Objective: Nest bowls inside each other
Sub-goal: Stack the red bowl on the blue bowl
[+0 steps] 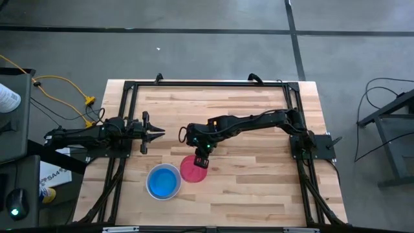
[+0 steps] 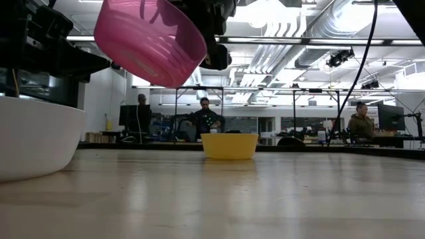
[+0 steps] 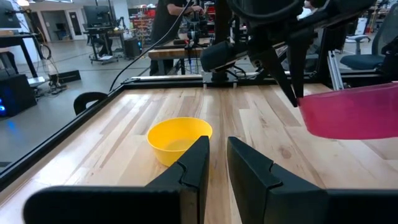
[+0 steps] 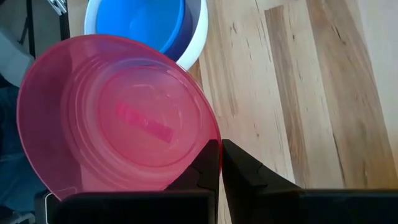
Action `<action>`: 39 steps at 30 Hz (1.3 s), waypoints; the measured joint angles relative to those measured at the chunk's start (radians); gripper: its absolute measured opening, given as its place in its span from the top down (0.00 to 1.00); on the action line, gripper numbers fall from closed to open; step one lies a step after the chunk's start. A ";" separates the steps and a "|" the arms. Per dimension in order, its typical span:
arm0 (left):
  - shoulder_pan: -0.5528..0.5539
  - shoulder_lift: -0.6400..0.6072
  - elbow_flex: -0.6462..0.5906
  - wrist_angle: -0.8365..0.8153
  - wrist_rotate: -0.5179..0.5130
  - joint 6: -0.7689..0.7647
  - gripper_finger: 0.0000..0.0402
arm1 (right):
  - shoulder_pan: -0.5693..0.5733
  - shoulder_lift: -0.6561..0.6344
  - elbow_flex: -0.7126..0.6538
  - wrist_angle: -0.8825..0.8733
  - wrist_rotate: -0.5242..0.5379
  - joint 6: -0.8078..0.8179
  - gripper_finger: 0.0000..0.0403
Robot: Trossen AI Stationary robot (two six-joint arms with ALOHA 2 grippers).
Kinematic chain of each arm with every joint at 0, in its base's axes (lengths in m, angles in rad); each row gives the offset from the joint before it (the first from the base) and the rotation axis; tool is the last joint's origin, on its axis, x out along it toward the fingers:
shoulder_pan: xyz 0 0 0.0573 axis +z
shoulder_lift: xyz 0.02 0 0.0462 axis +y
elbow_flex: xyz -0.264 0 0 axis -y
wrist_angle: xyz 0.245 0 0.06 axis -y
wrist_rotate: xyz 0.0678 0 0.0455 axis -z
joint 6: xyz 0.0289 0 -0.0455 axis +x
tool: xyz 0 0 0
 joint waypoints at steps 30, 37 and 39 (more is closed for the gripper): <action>0.000 0.000 0.000 0.000 0.000 0.000 0.85 | 0.019 0.000 -0.001 0.046 0.003 -0.053 0.99; 0.000 0.000 0.000 0.000 0.000 0.000 0.85 | 0.019 0.000 -0.001 0.045 0.024 -0.053 0.99; 0.000 0.000 0.000 0.000 0.000 0.000 0.85 | 0.019 0.000 -0.002 0.045 0.024 -0.053 0.99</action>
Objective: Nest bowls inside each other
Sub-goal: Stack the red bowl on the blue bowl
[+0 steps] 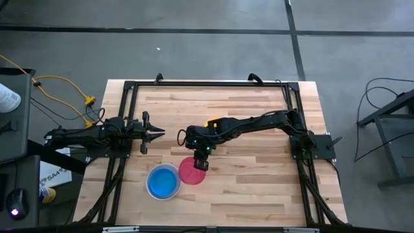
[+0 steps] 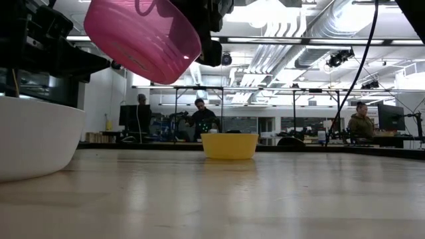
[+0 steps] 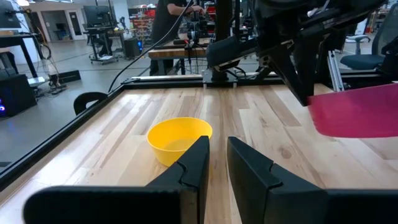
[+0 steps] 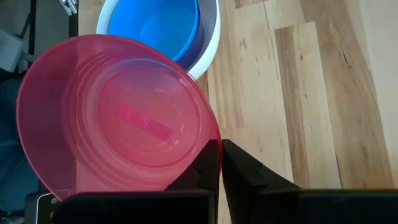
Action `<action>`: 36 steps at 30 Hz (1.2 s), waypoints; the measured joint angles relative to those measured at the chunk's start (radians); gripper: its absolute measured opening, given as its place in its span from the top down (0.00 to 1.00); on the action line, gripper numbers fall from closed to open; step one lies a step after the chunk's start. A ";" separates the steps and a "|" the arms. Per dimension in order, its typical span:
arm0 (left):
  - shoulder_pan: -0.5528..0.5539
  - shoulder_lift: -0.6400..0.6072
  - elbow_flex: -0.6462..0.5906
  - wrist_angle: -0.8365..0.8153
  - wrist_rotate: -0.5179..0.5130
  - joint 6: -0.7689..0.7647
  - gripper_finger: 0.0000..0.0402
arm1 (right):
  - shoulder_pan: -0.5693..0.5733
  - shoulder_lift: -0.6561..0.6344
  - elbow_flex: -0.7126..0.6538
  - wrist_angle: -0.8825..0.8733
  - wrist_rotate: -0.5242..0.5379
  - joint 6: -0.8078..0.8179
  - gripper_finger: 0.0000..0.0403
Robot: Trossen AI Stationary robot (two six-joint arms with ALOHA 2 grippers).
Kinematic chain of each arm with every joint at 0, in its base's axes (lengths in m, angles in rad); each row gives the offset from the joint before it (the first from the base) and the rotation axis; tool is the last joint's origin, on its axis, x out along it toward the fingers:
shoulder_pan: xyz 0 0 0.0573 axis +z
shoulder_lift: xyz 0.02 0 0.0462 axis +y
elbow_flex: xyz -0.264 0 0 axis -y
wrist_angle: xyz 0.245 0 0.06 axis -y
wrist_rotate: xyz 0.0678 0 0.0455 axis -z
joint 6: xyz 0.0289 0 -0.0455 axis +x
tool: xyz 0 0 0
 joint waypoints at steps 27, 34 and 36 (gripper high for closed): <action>0.000 0.010 0.049 -0.048 0.082 -0.105 0.85 | 0.000 -0.002 0.000 0.000 0.002 0.020 0.99; 0.000 0.175 0.214 -0.207 0.112 -0.116 0.85 | -0.001 -0.002 0.000 0.000 0.002 0.020 0.99; 0.000 0.252 0.241 -0.207 0.139 -0.116 0.85 | -0.002 -0.002 0.000 0.000 0.002 0.020 0.99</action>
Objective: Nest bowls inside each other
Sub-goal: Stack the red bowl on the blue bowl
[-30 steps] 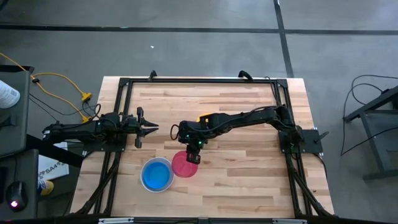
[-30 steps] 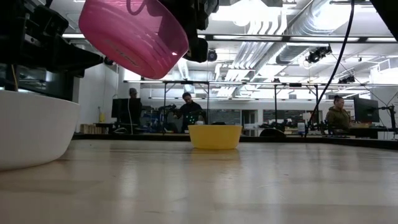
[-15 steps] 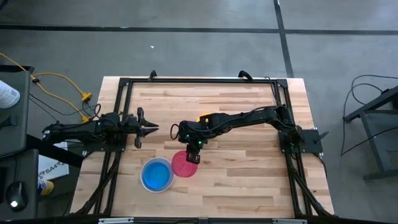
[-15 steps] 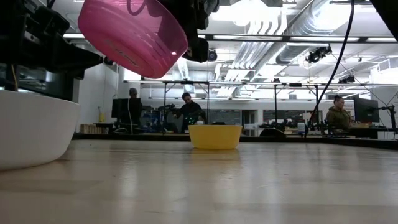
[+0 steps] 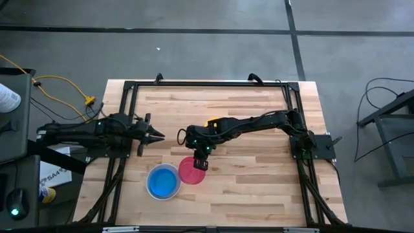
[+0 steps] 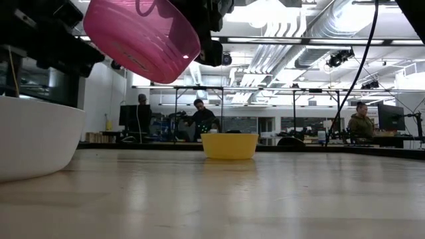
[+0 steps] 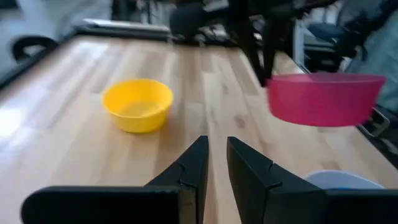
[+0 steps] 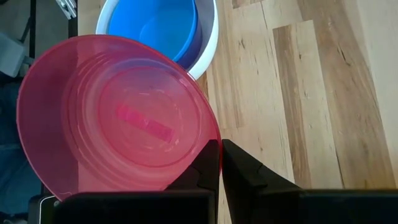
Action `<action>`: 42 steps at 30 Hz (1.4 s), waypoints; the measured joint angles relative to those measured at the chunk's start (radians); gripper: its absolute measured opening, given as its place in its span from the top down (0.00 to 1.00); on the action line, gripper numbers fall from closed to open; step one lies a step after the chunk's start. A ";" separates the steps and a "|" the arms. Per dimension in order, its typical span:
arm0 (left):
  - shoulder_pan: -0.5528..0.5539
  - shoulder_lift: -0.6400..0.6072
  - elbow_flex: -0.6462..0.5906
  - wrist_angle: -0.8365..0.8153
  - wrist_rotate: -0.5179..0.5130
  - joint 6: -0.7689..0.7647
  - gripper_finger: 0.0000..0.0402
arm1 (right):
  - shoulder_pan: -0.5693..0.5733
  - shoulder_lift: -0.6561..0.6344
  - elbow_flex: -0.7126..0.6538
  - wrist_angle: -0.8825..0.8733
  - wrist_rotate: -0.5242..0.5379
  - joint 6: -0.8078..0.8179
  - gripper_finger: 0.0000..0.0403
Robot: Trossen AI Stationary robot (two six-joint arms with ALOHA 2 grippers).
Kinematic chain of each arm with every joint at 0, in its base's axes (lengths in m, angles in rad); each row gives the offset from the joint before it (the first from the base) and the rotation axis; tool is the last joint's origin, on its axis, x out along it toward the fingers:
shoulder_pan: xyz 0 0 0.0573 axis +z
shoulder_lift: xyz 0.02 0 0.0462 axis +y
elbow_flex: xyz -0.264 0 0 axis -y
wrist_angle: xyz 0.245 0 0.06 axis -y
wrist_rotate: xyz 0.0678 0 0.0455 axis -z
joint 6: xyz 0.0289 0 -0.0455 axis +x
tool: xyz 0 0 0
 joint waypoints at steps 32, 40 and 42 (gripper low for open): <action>-0.605 0.620 0.482 -0.236 -0.267 0.282 0.86 | -0.093 0.000 0.000 -0.094 -0.041 0.134 0.99; -0.602 0.796 0.658 -0.367 -0.299 0.336 0.86 | -0.117 0.000 0.000 -0.222 -0.014 0.143 0.99; -0.602 0.818 0.685 -0.370 -0.300 0.356 0.86 | -0.122 0.000 0.000 -0.256 0.007 0.142 0.99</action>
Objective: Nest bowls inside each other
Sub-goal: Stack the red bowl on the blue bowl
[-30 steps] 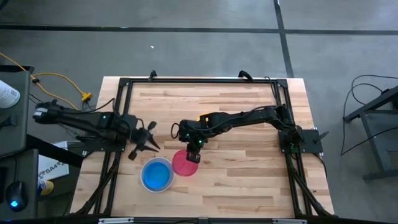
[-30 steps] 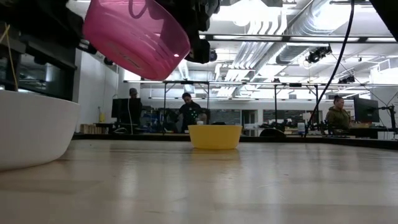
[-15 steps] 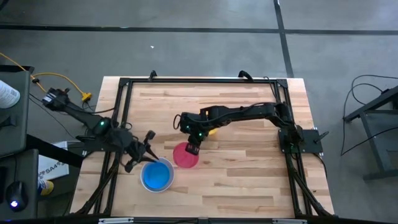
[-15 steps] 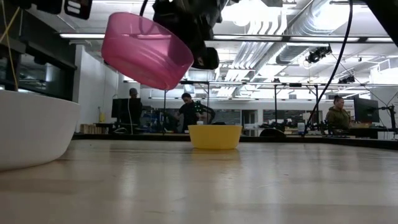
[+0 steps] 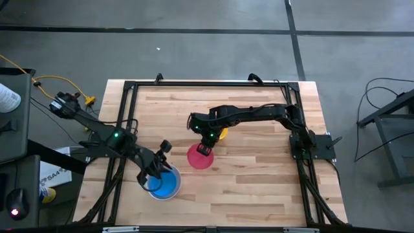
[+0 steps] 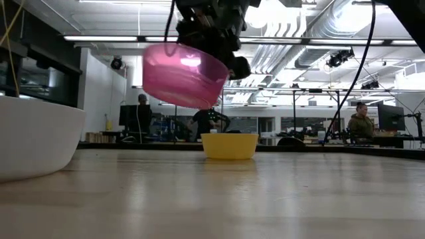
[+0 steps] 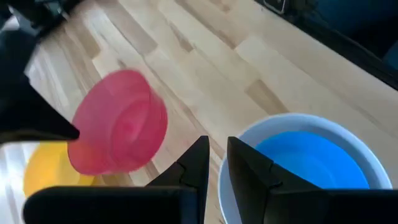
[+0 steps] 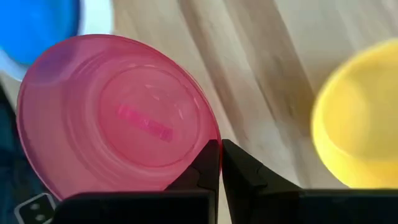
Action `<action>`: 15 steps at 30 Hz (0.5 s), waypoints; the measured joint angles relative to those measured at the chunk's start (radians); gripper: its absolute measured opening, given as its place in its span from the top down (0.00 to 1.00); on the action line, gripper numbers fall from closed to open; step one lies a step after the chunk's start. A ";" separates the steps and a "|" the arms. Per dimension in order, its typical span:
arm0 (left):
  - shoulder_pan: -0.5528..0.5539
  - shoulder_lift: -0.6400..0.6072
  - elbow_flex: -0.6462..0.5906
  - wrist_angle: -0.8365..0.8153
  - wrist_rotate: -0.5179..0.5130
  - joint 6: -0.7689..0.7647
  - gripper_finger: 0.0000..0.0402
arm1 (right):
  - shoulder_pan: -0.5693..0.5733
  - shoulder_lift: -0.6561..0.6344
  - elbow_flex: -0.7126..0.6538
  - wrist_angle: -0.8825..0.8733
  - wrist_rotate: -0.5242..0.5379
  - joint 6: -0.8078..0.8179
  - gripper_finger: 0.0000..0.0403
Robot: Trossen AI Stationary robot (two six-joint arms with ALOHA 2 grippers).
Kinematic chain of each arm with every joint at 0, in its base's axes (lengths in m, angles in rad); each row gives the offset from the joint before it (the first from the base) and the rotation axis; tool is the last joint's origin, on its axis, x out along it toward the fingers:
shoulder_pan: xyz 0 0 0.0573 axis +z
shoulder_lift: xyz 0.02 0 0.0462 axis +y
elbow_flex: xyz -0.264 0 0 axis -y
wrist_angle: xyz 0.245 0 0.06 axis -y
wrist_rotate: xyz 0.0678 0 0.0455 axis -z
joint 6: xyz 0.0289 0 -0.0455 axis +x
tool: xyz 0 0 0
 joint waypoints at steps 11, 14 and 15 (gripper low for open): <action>0.038 0.142 0.090 -0.001 -0.066 0.119 0.86 | -0.009 0.000 0.000 -0.059 0.020 -0.004 0.99; 0.076 0.186 0.109 -0.015 -0.063 0.134 0.86 | -0.009 0.000 0.000 -0.061 0.017 -0.004 0.99; 0.092 0.202 0.114 -0.016 -0.063 0.144 0.86 | -0.007 0.000 0.000 -0.061 0.017 -0.004 0.99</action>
